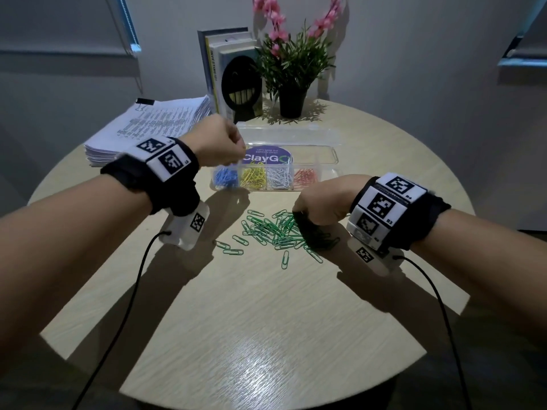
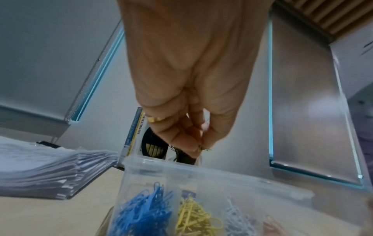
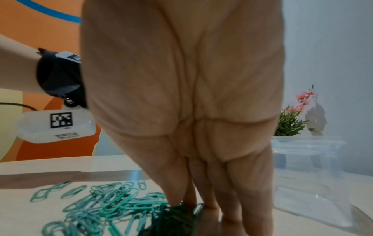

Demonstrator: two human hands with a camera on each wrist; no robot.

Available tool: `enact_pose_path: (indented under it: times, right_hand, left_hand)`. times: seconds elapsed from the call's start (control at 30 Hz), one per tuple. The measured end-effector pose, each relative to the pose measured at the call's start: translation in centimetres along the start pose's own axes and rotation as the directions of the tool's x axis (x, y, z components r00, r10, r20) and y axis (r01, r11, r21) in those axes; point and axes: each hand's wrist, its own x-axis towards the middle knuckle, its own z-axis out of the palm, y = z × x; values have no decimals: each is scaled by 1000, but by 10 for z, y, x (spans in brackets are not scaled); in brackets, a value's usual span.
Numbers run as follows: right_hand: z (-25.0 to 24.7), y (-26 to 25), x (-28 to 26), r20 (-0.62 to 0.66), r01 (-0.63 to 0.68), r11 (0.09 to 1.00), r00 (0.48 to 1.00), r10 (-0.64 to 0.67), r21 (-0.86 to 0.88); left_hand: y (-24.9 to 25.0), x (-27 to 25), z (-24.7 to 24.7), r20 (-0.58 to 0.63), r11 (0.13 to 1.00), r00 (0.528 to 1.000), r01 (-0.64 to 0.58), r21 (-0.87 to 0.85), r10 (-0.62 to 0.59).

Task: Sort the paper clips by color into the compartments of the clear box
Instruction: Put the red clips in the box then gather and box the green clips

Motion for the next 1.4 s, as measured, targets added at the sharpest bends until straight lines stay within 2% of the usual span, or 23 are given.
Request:
enact_pose_path:
  times: [0.07,0.13,0.23,0.3,0.37,0.43,0.5,0.53,0.57,0.63,0.73,0.9,1.07,1.17,1.4]
  right_hand:
    - [2,-1,1,27,-2,999,1000,3,-46]
    - [4,2,0,30,18,999,999,-17,-28]
    - [4,15,-9,-38,58,974,998,-50,221]
    - [9,24,-15,-127,44,947,992,-3,318]
    - [14,35,-23,-86,-20,925,995,56,379]
    - [20,43,-30,33,-96,923,995,90,373]
    - [24,45,-32,94,-126,936,991,100,328]
    - [26,42,-32,89,-134,944,990,113,301]
    - [27,39,-31,74,-134,948,990,117,287]
    - [26,28,-27,39,-107,941,994,100,321]
    - [20,14,-21,1,-53,921,998,57,386]
    - [14,1,-6,-70,25,927,998,1,374]
    - [11,-4,-4,-68,68,904,997,-43,422]
    - [13,-8,-1,-131,121,907,989,-74,404]
    - [16,-7,1,-214,144,910,975,-63,389]
  left_hand:
    - [3,7,1,-42,999,999,2,32,-1]
    - [1,12,5,-8,994,1000,0,113,1]
    - [0,10,6,16,987,999,-35,160,33]
    - [1,-1,4,12,982,996,-89,166,88]
    - [0,-16,2,103,977,990,-112,181,94]
    - [-4,-34,4,305,961,952,-98,258,16]
    - [-10,-50,11,486,903,862,-89,419,-141]
    - [-14,-57,16,531,857,821,-108,504,-208]
    - [-17,-61,21,547,814,800,-136,565,-246]
    - [-21,-64,29,534,789,811,-157,594,-241]
    - [-15,-62,38,507,807,843,-168,566,-180]
    - [0,-57,55,474,830,876,-192,523,-96]
    - [9,-55,63,492,861,868,-193,471,-75]
    - [13,-56,68,492,852,869,-217,476,-54]
    - [15,-52,74,453,871,892,-213,442,-12]
